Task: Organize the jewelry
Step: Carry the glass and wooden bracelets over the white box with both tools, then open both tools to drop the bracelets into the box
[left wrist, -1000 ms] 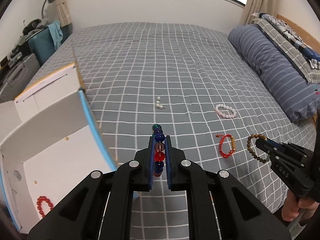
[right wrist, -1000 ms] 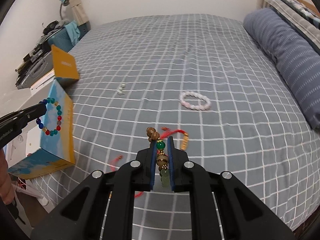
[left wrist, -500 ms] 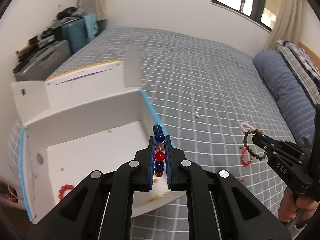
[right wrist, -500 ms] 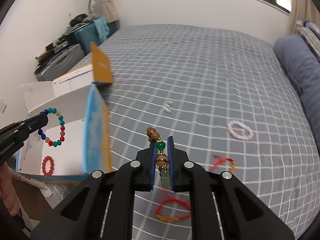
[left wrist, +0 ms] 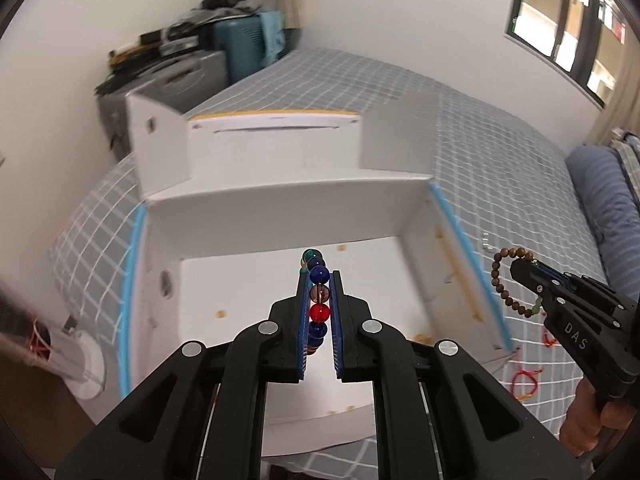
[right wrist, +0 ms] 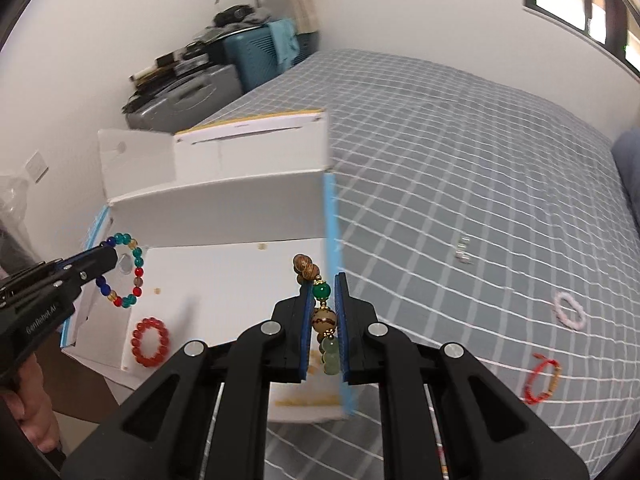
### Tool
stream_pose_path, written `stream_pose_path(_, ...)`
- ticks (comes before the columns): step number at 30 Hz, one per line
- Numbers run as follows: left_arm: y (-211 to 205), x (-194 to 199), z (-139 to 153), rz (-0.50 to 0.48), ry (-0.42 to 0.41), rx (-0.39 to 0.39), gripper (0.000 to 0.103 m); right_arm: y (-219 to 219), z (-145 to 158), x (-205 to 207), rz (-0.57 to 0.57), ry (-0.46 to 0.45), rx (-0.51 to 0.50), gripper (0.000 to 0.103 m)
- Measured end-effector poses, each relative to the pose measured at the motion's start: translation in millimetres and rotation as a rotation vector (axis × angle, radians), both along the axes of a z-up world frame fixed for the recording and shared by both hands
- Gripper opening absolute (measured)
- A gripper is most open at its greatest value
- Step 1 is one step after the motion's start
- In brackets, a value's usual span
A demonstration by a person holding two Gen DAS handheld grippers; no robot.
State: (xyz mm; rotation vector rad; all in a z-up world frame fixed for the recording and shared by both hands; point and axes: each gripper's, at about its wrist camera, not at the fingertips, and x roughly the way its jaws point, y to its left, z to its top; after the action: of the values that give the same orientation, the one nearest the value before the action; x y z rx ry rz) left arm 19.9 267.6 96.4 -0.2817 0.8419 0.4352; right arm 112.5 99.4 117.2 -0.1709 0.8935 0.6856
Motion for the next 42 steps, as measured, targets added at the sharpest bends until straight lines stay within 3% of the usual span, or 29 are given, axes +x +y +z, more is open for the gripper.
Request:
stream_pose_path(10,45.4,-23.6,-36.9,0.099,0.057,-0.024,0.009,68.6,-45.3,-13.7,0.064,0.064,-0.078,0.010)
stream_pose_path(22,66.3,-23.6,-93.6,0.118,0.126,-0.091,0.009,81.6,-87.0,-2.2,0.048,0.143,-0.123,0.010)
stream_pose_path(33,66.5,-22.6,-94.4,0.126,0.144,-0.075,0.010,83.4,-87.5,-3.6,0.061,0.139,-0.126,0.012)
stream_pose_path(34,65.7,-23.0,-92.8,0.132,0.143,-0.067,0.011,83.1,-85.8,-4.4,0.059,0.135,-0.125,0.019)
stream_pose_path(35,64.1,-23.6,-90.3,0.135,0.139,-0.060,0.013,82.5,-83.0,-5.2,0.055,0.126,-0.125,0.037)
stream_pose_path(36,62.9,-24.5,-87.2,0.141,0.134,-0.052,0.017,79.8,-77.4,-7.5,0.046,0.102,-0.116,0.045)
stream_pose_path(38,61.1,-27.3,-81.6,0.160,0.120,-0.046,0.043,73.1,-66.5,-11.4,0.039,0.064,-0.089,0.058)
stream_pose_path(40,54.3,-30.2,-71.3,0.164,0.091,-0.030,0.051,64.6,-56.6,-12.5,0.036,0.053,-0.062,0.074)
stream_pose_path(42,46.6,-29.8,-63.2,0.158,0.077,-0.022,0.065,50.2,-44.3,-11.2,0.007,0.021,-0.035,0.080)
